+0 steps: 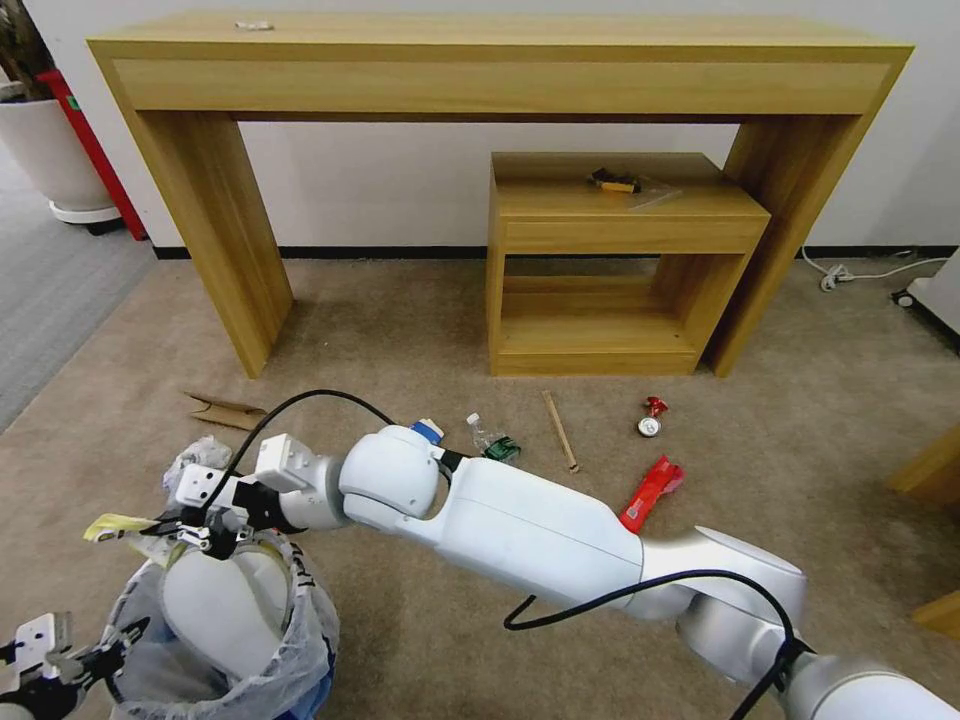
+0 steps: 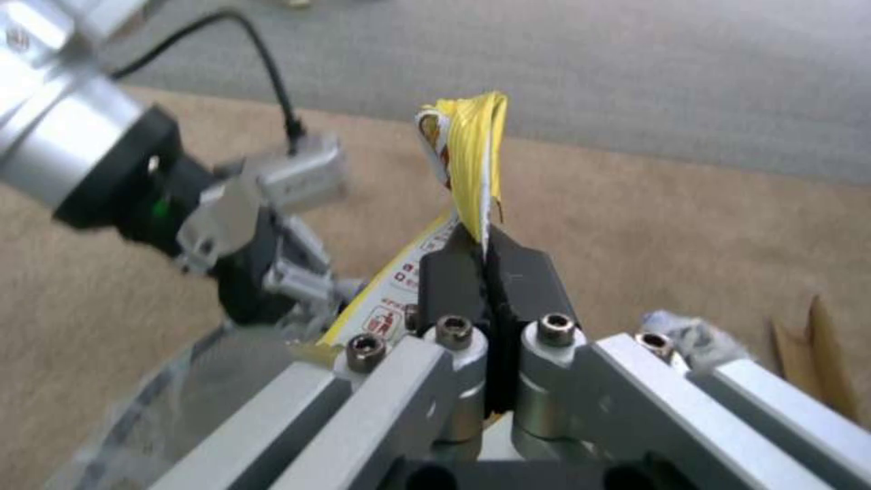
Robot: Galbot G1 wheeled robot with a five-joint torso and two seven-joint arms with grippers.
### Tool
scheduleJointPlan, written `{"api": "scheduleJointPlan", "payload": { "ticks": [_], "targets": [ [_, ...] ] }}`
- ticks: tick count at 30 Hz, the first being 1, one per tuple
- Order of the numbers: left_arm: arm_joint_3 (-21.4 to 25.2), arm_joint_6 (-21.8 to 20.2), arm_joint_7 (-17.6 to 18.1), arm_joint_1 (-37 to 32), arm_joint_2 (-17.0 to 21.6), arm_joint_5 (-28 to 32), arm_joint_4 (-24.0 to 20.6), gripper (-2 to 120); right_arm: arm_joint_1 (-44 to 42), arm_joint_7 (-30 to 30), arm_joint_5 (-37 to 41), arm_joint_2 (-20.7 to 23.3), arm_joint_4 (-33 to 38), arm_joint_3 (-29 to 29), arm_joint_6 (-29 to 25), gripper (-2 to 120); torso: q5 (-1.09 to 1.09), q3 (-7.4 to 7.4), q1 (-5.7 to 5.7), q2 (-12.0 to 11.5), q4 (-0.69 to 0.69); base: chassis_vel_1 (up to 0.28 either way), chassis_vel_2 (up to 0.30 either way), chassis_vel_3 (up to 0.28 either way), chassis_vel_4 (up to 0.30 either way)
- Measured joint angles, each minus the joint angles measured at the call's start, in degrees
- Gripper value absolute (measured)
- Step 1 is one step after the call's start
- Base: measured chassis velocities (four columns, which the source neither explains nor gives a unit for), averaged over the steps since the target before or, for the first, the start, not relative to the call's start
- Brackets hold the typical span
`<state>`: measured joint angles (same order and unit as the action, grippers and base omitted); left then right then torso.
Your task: Pick up the trash bin and place the garbage on the floor into it.
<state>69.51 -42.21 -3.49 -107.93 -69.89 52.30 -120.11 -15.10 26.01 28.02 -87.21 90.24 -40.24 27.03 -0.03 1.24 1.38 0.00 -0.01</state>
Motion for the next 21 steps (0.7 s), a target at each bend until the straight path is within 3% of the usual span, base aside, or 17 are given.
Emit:
{"api": "scheduleJointPlan", "payload": {
  "ticks": [10, 19, 21],
  "targets": [
    [0.6, 0.0, -0.2, 0.0, -0.1, 0.3, 0.6, 0, -2.1, -2.7, -1.8, 0.3, -2.2, -2.9, 2.9, 0, 0.00, 0.00, 0.00, 0.0, 0.00, 0.000, 0.000, 0.000, 0.000],
    [1.6, 0.0, -0.9, -0.1, 0.1, 1.0, 0.8, 0, -1.5, -7.1, -0.2, -0.3, -2.6, -3.1, 2.9, 33, 0.00, 0.00, 0.00, 0.0, 0.00, 0.000, 0.000, 0.000, 0.000],
    [1.6, 0.0, -0.9, -0.1, 0.1, 1.0, 0.8, 0, -1.5, -7.1, -0.2, -0.3, -2.6, -3.1, 2.9, 33, 0.00, 0.00, 0.00, 0.0, 0.00, 0.000, 0.000, 0.000, 0.000]
  ]
}}
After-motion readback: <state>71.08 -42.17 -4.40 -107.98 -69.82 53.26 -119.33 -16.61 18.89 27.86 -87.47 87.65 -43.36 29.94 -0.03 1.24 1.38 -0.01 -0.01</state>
